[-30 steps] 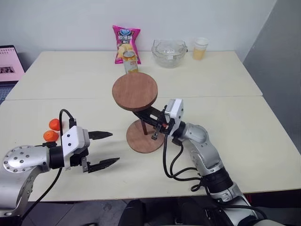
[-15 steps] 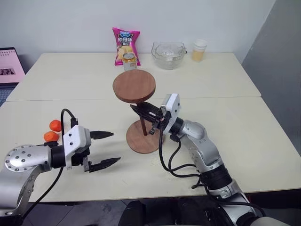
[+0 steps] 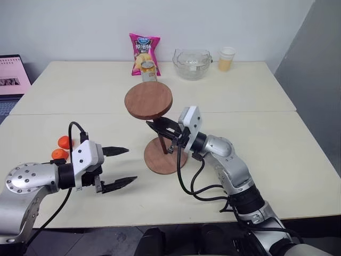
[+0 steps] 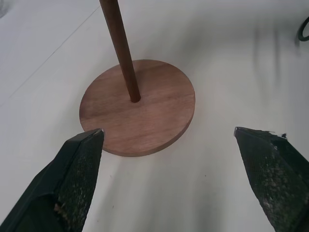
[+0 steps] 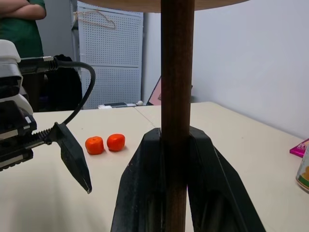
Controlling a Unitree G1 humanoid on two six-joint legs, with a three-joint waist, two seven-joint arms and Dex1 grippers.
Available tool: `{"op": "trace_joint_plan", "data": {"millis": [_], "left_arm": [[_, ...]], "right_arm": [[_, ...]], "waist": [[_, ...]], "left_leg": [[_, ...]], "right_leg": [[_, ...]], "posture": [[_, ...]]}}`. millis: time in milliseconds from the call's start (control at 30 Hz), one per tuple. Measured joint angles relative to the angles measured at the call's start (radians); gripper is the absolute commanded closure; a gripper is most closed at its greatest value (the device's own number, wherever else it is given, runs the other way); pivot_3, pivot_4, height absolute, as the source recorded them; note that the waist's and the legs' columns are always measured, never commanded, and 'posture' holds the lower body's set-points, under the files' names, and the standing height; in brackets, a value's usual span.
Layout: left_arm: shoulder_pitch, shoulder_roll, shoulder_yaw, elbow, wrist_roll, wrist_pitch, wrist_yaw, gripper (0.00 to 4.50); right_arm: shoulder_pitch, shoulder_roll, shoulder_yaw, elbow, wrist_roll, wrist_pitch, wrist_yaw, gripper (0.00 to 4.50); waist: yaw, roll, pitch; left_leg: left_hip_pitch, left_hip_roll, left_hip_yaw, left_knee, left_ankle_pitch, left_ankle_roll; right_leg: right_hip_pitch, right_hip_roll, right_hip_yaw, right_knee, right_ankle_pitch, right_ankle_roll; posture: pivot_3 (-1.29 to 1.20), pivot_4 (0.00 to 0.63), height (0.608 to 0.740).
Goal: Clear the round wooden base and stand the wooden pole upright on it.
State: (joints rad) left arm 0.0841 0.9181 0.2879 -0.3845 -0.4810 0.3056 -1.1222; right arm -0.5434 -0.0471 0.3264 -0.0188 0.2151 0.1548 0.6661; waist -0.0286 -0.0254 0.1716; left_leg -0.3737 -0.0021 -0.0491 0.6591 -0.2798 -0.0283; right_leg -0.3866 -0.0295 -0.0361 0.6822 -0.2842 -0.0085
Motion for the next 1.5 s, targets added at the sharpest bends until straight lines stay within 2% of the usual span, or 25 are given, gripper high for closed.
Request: {"op": "trace_joint_plan", "data": {"millis": [400, 433, 633, 667, 933, 1233, 1500], "left_arm": [[-0.004, 0.0, -0.001, 0.003, 0.001, -0.008, -0.002, 0.0], [-0.004, 0.0, -0.002, 0.006, 0.001, -0.01, -0.002, 0.0], [-0.003, 0.0, -0.009, 0.015, 0.007, -0.015, -0.004, 0.0], [-0.003, 0.0, -0.009, 0.016, 0.008, -0.016, -0.004, 0.0], [-0.017, -0.012, -0.009, 0.016, 0.009, -0.027, 0.006, 0.0], [-0.085, -0.034, 0.0, 0.009, -0.017, 0.002, 0.08, 0.0], [-0.085, 0.009, 0.056, -0.012, 0.001, 0.128, 0.188, 0.0]], "right_arm": [[-0.009, 0.005, -0.01, -0.023, 0.014, 0.063, -0.014, 4.27], [-0.007, 0.005, -0.011, -0.026, 0.015, 0.067, -0.014, 3.57], [0.053, -0.018, 0.011, 0.025, 0.011, 0.158, -0.005, 2.2], [0.051, -0.017, 0.01, 0.02, 0.013, 0.159, 0.001, 2.05], [0.05, -0.049, 0.006, -0.057, 0.051, 0.202, 0.036, 0.05], [0.05, -0.123, -0.006, -0.098, 0.062, 0.233, 0.056, 0.01], [0.054, -0.354, -0.14, -0.154, 0.093, 0.25, 0.143, 0.01]], "waist": [[0.0, 0.001, -0.001], [0.0, 0.001, -0.001], [0.0, 0.001, 0.002], [0.0, 0.001, 0.002], [0.001, 0.002, 0.002], [0.001, 0.001, 0.002], [0.001, 0.001, 0.005]], "left_leg": [[0.0, 0.0, 0.0, 0.0, 0.0, 0.0], [0.0, 0.0, 0.0, 0.0, 0.0, 0.0], [-0.005, 0.0, 0.0, 0.0, 0.0, 0.0], [-0.004, 0.0, 0.0, 0.0, 0.0, 0.0], [-0.005, 0.0, -0.001, 0.0, 0.0, 0.0], [-0.005, 0.0, -0.001, 0.0, 0.0, 0.0], [-0.006, 0.0, -0.001, 0.0, 0.0, 0.0]], "right_leg": [[0.0, 0.0, 0.0, 0.0, 0.0, 0.0], [0.0, 0.0, 0.0, 0.0, 0.0, 0.0], [-0.004, 0.0, 0.0, 0.0, 0.0, 0.0], [-0.004, 0.0, 0.0, -0.001, 0.0, 0.0], [-0.003, 0.0, -0.001, -0.001, 0.0, 0.0], [-0.003, 0.0, -0.001, -0.001, 0.0, 0.0], [-0.003, 0.0, -0.002, -0.002, 0.0, 0.0]], "posture": [[0.0, 0.15, 0.74], [0.0, 0.15, 0.74], [0.0, 0.15, 0.74], [0.0, 0.15, 0.74], [0.0, 0.15, 0.74], [0.0, 0.15, 0.74], [0.0, 0.15, 0.74]]}}
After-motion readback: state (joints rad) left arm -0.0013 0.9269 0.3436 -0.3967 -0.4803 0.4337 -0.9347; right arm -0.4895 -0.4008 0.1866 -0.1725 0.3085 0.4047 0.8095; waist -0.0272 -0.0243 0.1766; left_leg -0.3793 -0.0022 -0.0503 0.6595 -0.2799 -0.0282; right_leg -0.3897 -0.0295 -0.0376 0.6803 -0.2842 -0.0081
